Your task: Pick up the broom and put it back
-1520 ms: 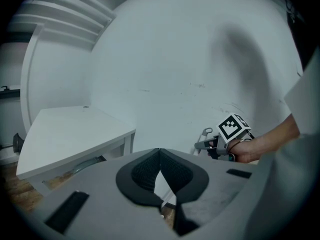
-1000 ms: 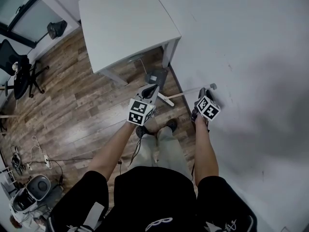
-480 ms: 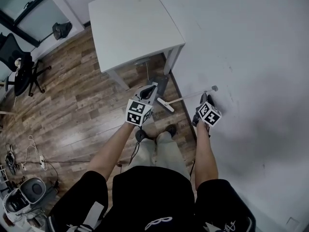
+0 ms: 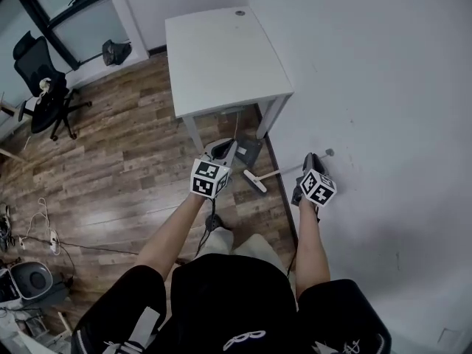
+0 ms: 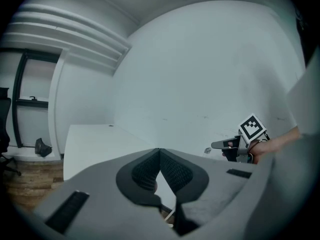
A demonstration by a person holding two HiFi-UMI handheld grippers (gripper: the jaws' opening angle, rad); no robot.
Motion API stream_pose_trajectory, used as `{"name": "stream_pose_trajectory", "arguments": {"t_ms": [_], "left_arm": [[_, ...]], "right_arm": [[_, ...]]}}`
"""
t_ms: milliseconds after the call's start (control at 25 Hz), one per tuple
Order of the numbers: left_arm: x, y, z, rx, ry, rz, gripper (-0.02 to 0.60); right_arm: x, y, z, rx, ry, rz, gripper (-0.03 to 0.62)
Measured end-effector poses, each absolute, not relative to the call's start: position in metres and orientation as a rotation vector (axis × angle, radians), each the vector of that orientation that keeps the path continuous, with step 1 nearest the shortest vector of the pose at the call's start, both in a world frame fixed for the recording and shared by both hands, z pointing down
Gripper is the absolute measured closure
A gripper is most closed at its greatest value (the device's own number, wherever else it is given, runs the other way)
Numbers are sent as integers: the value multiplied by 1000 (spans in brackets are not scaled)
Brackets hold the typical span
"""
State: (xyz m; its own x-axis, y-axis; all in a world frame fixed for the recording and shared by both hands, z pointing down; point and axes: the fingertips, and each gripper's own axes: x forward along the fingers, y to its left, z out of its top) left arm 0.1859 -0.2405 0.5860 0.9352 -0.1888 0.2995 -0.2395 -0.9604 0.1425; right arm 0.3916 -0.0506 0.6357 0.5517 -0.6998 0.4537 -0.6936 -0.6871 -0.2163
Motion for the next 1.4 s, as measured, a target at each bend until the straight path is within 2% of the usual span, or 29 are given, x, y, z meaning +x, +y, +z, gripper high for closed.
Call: {"name": "stream_pose_trajectory", "arguments": {"t_ms": [560, 1400], "left_arm": [[112, -184, 525, 2815, -710, 293, 561], [72, -40, 476, 2835, -689, 260, 561]], "right_arm": [[319, -37, 567, -2620, 1837, -635, 569], [235, 51, 512, -2473, 2015, -508, 569]]}}
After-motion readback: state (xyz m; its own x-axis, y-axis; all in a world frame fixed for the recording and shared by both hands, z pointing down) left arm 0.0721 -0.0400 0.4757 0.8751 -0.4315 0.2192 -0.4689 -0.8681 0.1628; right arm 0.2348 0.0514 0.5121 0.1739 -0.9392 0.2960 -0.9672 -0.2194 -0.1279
